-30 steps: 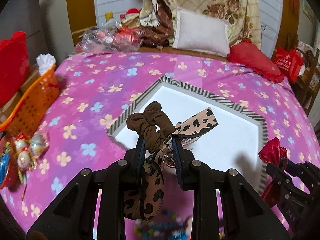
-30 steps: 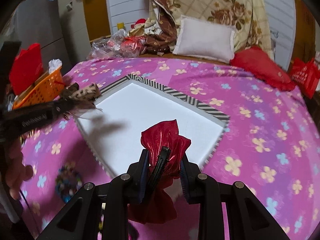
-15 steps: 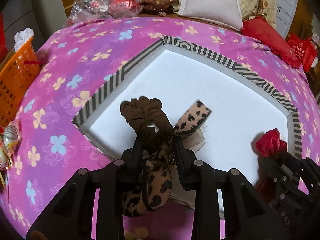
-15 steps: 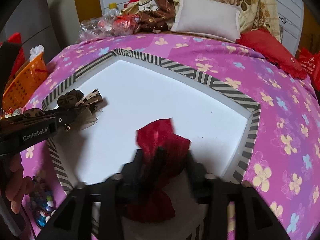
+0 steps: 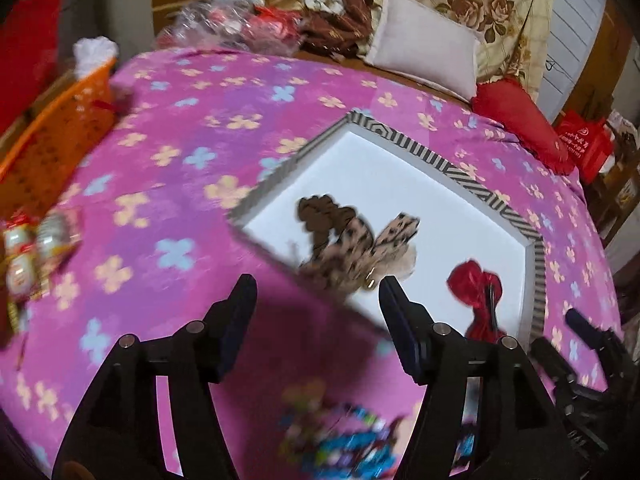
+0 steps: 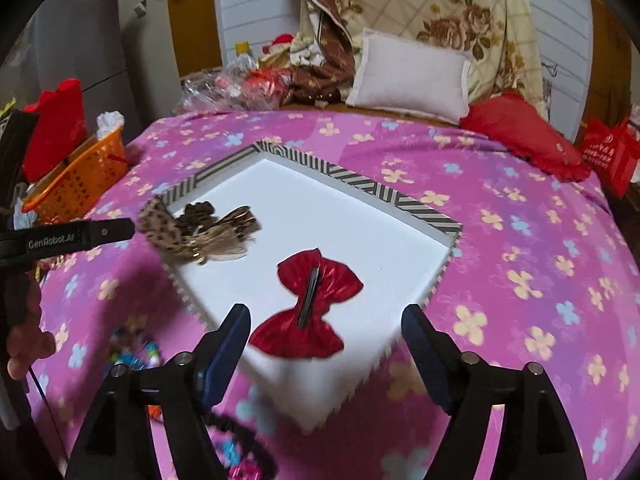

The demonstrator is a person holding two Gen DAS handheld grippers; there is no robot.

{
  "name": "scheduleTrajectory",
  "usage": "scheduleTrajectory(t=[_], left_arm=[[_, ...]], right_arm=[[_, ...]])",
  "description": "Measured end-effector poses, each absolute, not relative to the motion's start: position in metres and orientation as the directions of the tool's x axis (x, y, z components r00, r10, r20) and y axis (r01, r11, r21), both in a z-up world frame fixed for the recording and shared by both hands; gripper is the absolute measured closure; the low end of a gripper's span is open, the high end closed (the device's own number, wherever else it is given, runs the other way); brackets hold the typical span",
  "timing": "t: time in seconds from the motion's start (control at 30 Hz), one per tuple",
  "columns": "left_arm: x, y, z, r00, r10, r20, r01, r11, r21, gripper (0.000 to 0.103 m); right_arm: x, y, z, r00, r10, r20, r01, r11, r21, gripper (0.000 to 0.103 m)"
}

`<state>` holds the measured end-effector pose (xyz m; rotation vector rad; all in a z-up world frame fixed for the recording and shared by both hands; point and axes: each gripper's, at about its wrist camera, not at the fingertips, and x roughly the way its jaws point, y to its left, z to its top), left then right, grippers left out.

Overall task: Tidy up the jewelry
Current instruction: 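Release the leopard scrunchie with left tool while right tool releases red bow, then grasp the pink mouse-ear hair tie with right tool while left grasps beaded bracelet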

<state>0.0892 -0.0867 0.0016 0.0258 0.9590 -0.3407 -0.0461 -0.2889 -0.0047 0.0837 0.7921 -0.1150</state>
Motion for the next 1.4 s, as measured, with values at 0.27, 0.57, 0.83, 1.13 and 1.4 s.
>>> scheduleTrajectory(t=[0.27,0.57,0.83,1.13,1.4], left_arm=[[0.008,-0.053,-0.004,0.603,-0.183,-0.776,0.273,0.962,-0.015,0.039],[-0.034,-0.04,-0.03,0.591,-0.193,-0.783,0.271,0.962,-0.033,0.04],[-0.035,-0.056,-0.035,0.591,-0.231,-0.773,0.325,0.945,-0.034,0.04],[-0.027,-0.056,-0.045,0.584,-0.2,-0.787,0.322,0.947,-0.002,0.04],[-0.01,-0.028,-0.051,0.573,-0.162,-0.804,0.237,0.971,-0.026,0.04]], right_arm=[[-0.097,-0.263,-0.005,0.698,-0.05,-0.714,0.107,0.994,0.034,0.027],[-0.128,-0.252,-0.019,0.705,-0.027,-0.708,0.089,0.995,0.051,0.027],[-0.121,-0.245,-0.03,0.706,0.038,-0.707,0.035,0.995,0.088,0.034],[-0.11,-0.229,-0.039,0.688,0.115,-0.717,-0.057,0.993,0.105,0.041],[-0.065,-0.193,-0.05,0.636,0.195,-0.747,-0.21,0.975,0.076,0.044]])
